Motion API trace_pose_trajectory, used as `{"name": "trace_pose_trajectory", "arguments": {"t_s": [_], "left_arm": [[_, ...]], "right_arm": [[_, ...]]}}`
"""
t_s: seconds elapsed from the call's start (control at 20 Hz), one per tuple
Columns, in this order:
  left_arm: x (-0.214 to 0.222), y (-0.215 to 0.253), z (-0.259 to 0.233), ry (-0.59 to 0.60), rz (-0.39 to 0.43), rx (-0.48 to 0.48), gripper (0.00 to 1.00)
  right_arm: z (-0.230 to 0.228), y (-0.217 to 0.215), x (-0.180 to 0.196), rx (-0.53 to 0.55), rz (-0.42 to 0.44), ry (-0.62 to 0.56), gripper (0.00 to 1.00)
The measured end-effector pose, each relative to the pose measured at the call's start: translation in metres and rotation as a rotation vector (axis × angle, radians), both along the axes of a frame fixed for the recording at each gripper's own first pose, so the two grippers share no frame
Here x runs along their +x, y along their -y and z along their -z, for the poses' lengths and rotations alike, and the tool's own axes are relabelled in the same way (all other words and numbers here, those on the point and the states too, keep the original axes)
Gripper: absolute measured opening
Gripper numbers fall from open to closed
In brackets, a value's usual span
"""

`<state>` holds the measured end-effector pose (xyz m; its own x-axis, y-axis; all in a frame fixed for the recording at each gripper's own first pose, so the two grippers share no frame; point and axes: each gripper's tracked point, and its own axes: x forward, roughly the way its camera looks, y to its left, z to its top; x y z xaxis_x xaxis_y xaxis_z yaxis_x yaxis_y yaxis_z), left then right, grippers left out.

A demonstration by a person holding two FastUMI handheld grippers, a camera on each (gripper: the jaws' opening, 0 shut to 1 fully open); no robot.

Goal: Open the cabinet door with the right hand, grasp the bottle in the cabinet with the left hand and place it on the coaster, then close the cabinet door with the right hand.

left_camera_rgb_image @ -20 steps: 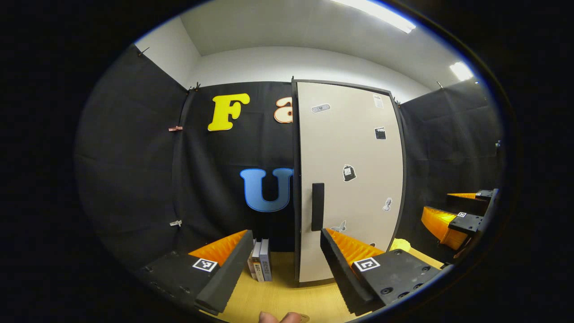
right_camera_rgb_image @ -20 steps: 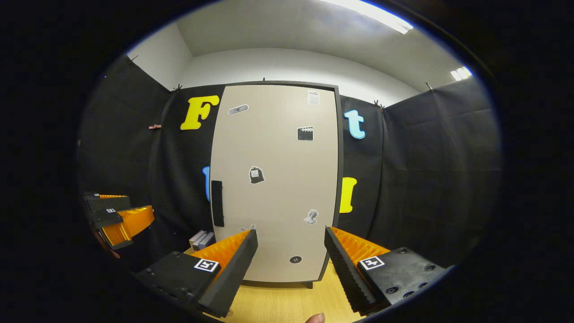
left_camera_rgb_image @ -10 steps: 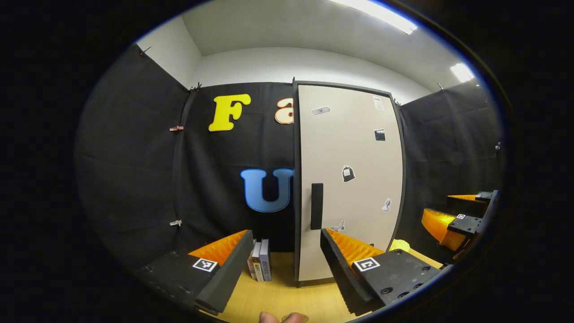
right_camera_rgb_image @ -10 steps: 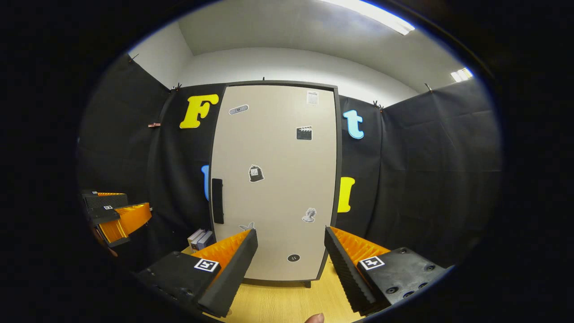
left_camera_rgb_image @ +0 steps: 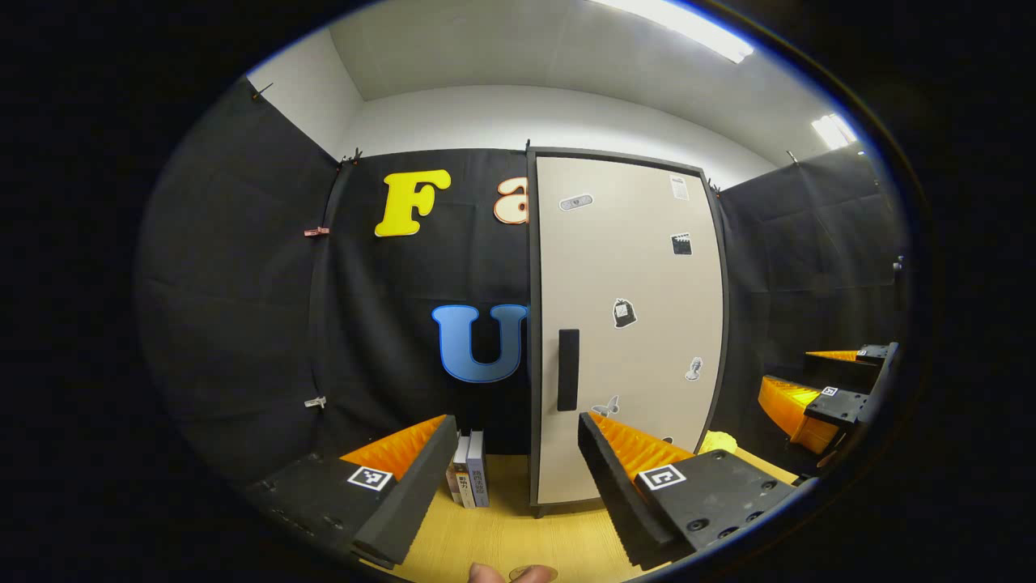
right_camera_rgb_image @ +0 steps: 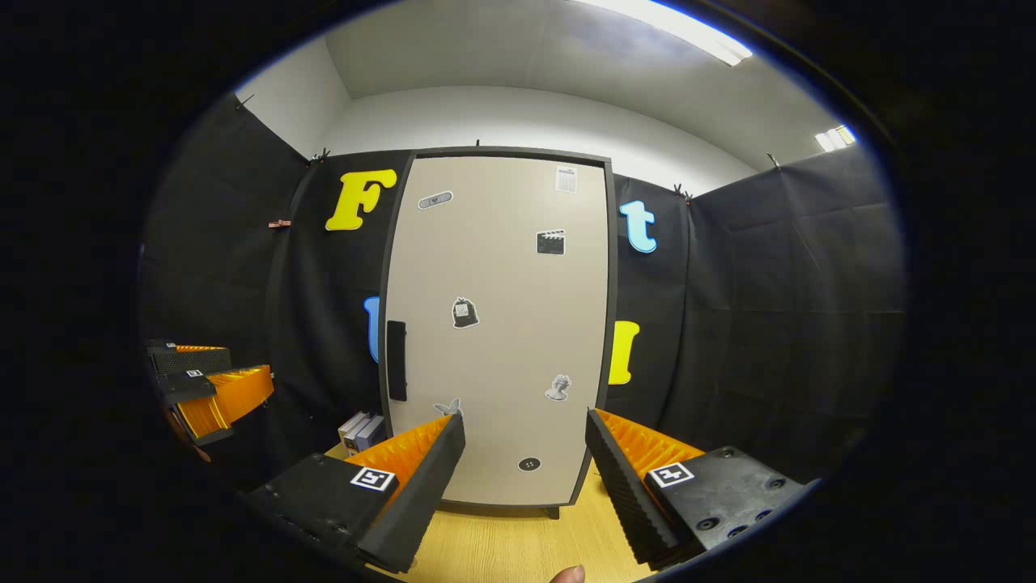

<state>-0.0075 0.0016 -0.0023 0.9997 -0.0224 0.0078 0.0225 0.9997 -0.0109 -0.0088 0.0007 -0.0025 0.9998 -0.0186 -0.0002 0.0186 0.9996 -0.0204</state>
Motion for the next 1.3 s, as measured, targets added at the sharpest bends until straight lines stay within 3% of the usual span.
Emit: {"name": "trace_pose_trajectory", "arguments": {"t_s": [0.5,1.05,1.3], "left_arm": [[-0.004,-0.022,0.007,-0.005,-0.009,-0.016,0.95],[-0.004,-0.064,0.028,-0.023,-0.036,-0.015,0.95],[-0.001,-0.074,0.033,-0.020,-0.040,-0.020,0.95]], "right_arm": [[-0.013,-0.051,0.034,-0.009,-0.071,0.042,0.97],[-0.004,-0.133,0.130,0.116,-0.126,0.034,0.97],[0.007,-0.159,0.178,0.106,-0.131,0.032,0.97]]}}
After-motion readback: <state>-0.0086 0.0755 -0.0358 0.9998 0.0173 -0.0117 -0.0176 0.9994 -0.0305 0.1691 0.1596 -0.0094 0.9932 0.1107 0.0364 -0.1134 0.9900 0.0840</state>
